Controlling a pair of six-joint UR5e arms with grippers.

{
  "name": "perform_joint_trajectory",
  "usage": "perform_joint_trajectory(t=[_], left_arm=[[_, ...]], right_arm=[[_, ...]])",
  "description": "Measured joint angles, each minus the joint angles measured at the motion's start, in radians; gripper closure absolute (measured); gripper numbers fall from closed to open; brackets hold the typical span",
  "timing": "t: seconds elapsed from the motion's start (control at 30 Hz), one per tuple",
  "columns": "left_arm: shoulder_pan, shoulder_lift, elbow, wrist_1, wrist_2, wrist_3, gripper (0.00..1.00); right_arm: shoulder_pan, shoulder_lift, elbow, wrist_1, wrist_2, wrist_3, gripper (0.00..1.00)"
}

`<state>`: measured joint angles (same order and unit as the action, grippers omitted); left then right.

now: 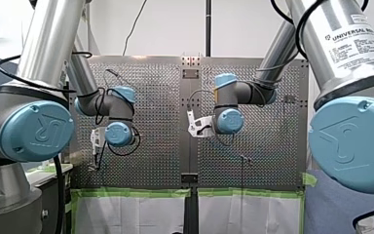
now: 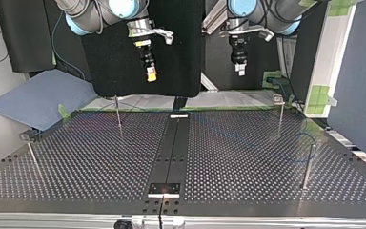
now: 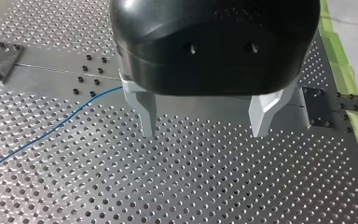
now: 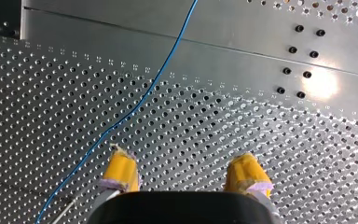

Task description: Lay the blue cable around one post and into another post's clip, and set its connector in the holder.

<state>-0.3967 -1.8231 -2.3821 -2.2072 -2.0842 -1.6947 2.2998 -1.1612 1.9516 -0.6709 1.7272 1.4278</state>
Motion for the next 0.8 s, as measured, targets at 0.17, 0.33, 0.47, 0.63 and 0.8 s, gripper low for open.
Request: perform_joint_trajectory(t=[0.17,0.33,0.47,0.63,0.8], left_arm=[[-0.003,0.005,0.001,0.009,-0.001,-0.001,0.00],[-0.004,0.007,0.002,0.011,-0.001,-0.002,0.00],[-0.004,0.008,0.002,0.012,-0.001,-0.002,0.00],[-0.004,0.008,0.002,0.012,-0.001,-0.002,0.00],[-0.004,0.008,0.002,0.012,-0.001,-0.002,0.00]], right_arm=[[0.000,0.001,0.000,-0.003,-0.005,0.005,0.00],[0.000,0.002,-0.001,-0.004,-0.006,0.008,0.00],[0.000,0.002,-0.001,-0.004,-0.006,0.008,0.00],[0.000,0.002,-0.001,-0.004,-0.006,0.008,0.00],[0.000,0.002,-0.001,-0.004,-0.006,0.008,0.00]])
